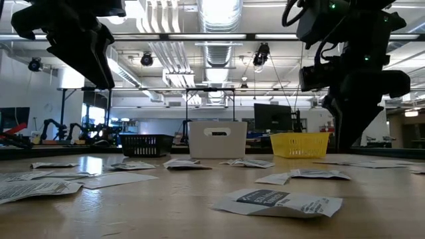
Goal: Pick & Place First Aid Supplies
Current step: Put the blue bandage into the white bin
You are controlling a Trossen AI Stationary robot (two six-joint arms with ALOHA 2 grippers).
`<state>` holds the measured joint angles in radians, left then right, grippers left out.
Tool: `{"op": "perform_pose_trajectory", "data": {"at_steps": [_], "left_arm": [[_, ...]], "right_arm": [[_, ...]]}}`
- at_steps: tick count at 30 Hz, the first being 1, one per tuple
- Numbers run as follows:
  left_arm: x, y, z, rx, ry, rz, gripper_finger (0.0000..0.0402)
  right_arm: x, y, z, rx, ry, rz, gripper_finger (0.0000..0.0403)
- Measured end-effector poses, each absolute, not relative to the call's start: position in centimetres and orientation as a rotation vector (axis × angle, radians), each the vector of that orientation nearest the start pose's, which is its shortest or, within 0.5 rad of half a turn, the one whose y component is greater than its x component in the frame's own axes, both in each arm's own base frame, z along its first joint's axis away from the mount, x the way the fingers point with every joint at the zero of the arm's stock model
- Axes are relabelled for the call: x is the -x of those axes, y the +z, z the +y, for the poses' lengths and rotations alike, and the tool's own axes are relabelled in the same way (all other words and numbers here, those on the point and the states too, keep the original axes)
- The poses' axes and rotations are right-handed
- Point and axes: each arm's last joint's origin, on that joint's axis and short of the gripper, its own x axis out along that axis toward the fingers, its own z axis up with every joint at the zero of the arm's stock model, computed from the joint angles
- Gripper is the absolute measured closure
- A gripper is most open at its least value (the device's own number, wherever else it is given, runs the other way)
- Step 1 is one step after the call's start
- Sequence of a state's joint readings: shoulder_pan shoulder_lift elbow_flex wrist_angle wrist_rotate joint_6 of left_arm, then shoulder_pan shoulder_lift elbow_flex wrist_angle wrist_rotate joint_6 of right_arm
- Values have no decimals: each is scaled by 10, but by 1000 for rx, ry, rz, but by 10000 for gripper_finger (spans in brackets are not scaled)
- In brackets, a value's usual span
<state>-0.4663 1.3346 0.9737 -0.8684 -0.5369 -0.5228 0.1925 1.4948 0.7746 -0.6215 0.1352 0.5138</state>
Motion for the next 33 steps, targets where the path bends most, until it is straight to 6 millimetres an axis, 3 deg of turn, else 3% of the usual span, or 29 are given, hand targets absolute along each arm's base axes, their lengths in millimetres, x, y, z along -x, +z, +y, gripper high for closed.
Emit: {"op": "perform_pose_trajectory", "data": {"at_steps": [8, 26, 33], "left_arm": [[-221, 243, -94, -120, 335, 1008, 275], [-221, 243, -94, -127, 334, 1009, 275], [-221, 243, -94, -131, 334, 1009, 275]], "right_arm": [[-239, 152, 42, -173, -286, 1294, 271], [-228, 132, 38, -184, -325, 1267, 291], [-227, 129, 34, -238, -358, 1255, 326]]}}
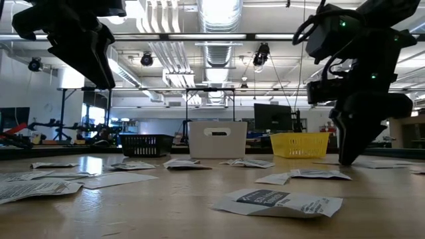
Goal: Pick & Place First Aid Supplies
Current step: Put the blue bandage into the white bin
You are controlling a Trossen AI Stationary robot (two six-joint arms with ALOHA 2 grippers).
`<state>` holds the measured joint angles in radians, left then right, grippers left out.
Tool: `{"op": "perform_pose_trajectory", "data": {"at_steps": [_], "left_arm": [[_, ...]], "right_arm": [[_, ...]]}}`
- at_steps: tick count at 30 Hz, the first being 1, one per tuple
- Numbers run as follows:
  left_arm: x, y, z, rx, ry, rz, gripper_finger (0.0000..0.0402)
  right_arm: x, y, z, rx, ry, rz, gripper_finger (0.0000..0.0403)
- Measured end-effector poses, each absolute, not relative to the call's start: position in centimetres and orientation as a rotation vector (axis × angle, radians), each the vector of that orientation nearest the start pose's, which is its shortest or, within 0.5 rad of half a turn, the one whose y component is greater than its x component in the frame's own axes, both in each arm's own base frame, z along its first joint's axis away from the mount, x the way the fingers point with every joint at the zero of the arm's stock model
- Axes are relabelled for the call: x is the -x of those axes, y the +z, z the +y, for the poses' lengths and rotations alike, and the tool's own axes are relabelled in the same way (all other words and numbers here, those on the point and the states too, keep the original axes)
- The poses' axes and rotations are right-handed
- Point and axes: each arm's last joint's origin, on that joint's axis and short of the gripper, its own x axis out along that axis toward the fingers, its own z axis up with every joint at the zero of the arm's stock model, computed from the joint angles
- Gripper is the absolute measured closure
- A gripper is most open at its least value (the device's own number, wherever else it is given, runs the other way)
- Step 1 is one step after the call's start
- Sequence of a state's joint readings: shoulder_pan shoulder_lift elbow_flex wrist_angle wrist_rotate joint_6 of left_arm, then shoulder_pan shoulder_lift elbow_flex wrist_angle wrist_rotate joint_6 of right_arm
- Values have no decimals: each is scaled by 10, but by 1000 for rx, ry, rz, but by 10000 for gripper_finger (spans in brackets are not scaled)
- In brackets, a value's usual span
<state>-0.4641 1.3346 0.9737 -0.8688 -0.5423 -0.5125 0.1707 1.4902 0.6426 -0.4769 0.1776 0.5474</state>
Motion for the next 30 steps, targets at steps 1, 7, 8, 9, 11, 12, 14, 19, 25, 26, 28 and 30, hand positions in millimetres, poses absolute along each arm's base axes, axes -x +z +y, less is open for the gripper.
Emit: {"op": "perform_pose_trajectory", "data": {"at_steps": [1, 7, 8, 9, 11, 12, 14, 19, 25, 26, 28, 30], "left_arm": [[-221, 243, -94, -131, 334, 1009, 275], [-221, 243, -94, -131, 335, 1008, 275], [-221, 243, -94, -131, 335, 1008, 275], [-221, 243, -94, -132, 335, 1008, 275], [-221, 243, -94, -132, 335, 1008, 275], [-221, 243, -94, -132, 335, 1008, 275], [-221, 243, -94, -132, 335, 1008, 275], [-221, 243, -94, -132, 334, 1008, 275], [-221, 243, -94, -132, 334, 1008, 275], [-221, 243, -94, -132, 335, 1008, 275], [-221, 243, -94, -127, 337, 1007, 275], [-221, 243, -94, -120, 341, 1006, 275]], "right_arm": [[-227, 129, 34, -239, -359, 1253, 334], [-227, 129, 33, -255, -378, 1249, 378], [-227, 129, 33, -257, -379, 1250, 383], [-227, 129, 33, -260, -379, 1250, 388], [-228, 130, 34, -268, -374, 1253, 392], [-228, 131, 34, -273, -369, 1254, 393], [-231, 134, 35, -278, -362, 1256, 394], [-242, 146, 37, -278, -322, 1220, 394], [-252, 158, 39, -264, -268, 1185, 394], [-253, 159, 40, -263, -263, 1183, 394], [-254, 162, 40, -261, -246, 1173, 394], [-256, 166, 42, -267, -222, 1162, 394]]}}
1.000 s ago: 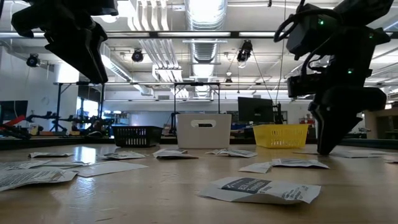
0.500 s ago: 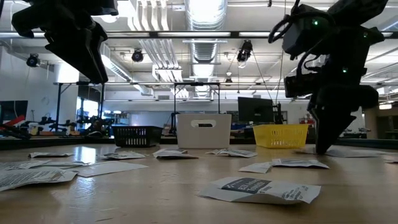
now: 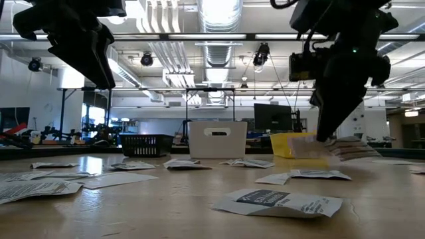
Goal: Pick & Place First Aid Supplies
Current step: Put the blue bandage into the white bin
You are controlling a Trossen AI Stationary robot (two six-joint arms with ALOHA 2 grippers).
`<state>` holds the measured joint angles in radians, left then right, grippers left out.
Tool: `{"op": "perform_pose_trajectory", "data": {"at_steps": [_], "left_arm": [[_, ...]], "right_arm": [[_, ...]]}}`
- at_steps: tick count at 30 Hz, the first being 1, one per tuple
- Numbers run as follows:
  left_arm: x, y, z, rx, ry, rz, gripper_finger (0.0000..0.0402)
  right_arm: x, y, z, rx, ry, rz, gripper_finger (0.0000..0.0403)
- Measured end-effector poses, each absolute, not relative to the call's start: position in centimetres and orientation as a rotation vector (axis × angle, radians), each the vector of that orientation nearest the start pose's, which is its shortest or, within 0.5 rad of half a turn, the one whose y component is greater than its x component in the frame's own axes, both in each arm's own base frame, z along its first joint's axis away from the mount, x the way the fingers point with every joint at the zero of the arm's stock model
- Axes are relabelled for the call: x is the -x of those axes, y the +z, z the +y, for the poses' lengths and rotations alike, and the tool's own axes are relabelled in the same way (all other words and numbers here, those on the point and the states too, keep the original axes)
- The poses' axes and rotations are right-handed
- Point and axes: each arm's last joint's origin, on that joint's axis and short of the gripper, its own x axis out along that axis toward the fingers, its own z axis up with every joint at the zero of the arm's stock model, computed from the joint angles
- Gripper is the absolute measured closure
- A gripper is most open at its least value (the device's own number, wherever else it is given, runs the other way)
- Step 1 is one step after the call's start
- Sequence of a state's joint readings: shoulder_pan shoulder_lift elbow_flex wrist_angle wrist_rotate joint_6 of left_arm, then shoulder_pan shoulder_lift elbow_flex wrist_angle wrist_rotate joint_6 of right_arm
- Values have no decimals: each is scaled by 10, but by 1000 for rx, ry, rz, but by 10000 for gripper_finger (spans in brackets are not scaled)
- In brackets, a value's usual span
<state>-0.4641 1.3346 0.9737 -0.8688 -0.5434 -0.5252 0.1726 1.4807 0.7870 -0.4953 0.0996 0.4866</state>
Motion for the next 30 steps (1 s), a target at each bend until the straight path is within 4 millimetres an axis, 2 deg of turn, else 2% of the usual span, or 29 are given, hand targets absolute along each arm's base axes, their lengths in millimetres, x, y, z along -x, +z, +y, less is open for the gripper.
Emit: {"op": "perform_pose_trajectory", "data": {"at_steps": [9, 18, 25, 30], "left_arm": [[-229, 238, -98, -131, 271, 921, 275], [-249, 234, -107, -243, 113, 643, 275], [-251, 230, -105, -287, 105, 620, 275], [-251, 229, -102, -286, 115, 626, 275]], "right_arm": [[-269, 186, 53, -218, -99, 1080, 394], [-281, 200, 63, -178, 12, 944, 394], [-293, 210, 61, -74, 20, 791, 394], [-304, 220, 49, 4, 5, 648, 394]]}}
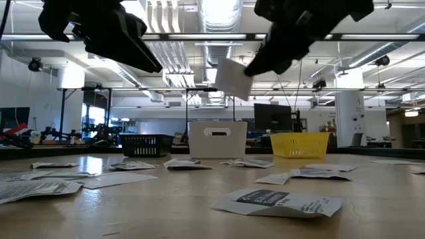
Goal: Pick & Place First Aid Supplies
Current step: Put the blue bandage into the white bin
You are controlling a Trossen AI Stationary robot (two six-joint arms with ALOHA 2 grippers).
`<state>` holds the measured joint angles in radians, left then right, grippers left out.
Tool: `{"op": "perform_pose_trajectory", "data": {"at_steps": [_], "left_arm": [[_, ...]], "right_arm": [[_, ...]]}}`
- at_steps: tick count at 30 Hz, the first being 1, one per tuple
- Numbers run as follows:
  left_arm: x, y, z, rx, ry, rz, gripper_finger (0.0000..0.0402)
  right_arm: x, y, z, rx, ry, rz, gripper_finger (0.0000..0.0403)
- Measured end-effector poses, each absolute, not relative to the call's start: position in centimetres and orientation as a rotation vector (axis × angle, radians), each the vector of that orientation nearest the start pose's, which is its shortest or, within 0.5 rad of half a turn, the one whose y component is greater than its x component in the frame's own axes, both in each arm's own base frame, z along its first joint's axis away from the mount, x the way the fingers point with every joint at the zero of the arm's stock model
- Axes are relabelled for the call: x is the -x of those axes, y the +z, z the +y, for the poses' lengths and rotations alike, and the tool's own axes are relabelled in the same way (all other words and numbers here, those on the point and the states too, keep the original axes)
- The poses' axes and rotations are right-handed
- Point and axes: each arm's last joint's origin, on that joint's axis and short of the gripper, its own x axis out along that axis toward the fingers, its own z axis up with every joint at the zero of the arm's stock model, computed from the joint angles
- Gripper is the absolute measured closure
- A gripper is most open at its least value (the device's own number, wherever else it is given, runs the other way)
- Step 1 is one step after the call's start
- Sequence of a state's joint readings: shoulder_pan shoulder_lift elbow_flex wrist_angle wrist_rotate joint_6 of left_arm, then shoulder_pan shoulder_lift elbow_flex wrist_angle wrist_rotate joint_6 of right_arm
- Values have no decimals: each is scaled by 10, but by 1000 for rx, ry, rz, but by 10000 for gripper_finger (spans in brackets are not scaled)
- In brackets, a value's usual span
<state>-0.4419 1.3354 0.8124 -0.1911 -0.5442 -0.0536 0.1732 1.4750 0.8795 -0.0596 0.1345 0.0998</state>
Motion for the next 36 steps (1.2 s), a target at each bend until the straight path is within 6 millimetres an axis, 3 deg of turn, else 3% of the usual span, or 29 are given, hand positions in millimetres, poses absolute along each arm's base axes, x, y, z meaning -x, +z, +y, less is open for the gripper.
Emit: {"op": "perform_pose_trajectory", "data": {"at_steps": [7, 28, 31, 36], "left_arm": [[-250, 228, -101, -294, 118, 642, 275], [-246, 223, -99, -282, 137, 704, 275], [-245, 221, -95, -257, 162, 734, 275], [-242, 217, -90, -163, 228, 780, 275]], "right_arm": [[-312, 228, 25, 57, -43, 549, 394], [-314, 237, -46, 246, -316, 486, 394], [-317, 232, -51, 260, -349, 488, 394], [-326, 209, -54, 265, -344, 551, 394]]}}
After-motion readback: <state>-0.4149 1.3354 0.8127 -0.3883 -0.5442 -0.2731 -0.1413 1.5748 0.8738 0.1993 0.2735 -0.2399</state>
